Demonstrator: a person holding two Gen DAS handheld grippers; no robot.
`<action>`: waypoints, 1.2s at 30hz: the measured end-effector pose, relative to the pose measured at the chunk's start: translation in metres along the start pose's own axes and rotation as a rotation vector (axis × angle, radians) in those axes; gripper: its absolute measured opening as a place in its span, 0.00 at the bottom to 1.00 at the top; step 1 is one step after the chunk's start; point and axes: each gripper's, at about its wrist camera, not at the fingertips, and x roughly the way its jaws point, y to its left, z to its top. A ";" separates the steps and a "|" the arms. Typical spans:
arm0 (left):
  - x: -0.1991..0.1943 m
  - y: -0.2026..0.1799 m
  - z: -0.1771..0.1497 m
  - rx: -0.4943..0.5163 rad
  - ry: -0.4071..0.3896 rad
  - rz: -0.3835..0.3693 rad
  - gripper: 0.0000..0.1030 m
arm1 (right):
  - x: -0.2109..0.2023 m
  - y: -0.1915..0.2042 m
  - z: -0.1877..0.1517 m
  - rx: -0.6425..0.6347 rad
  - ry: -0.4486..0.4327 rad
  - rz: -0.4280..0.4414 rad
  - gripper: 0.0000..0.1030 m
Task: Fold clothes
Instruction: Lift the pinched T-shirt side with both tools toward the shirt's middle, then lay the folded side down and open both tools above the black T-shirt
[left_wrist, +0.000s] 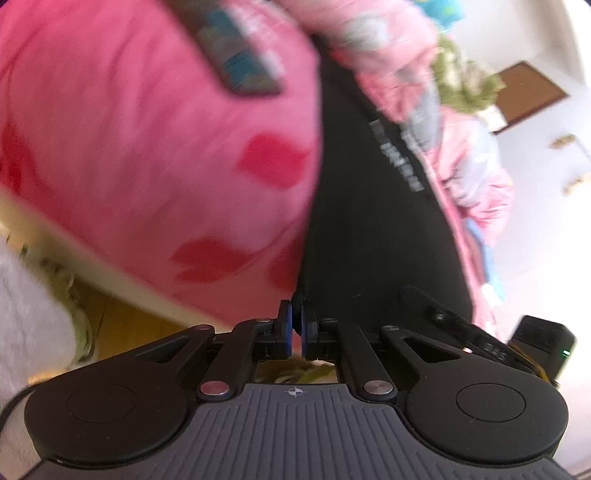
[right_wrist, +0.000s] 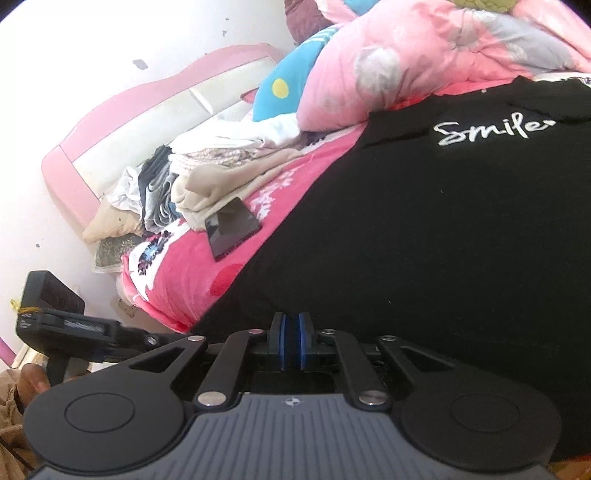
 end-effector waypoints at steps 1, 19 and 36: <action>0.004 0.004 0.000 -0.011 0.011 0.019 0.02 | 0.005 0.001 -0.002 0.001 0.013 -0.006 0.07; 0.026 -0.012 -0.004 0.225 -0.024 0.139 0.03 | 0.017 -0.009 -0.062 0.065 0.282 -0.178 0.15; 0.016 -0.036 -0.023 0.372 -0.063 0.208 0.03 | 0.004 0.028 -0.009 0.008 0.076 -0.054 0.38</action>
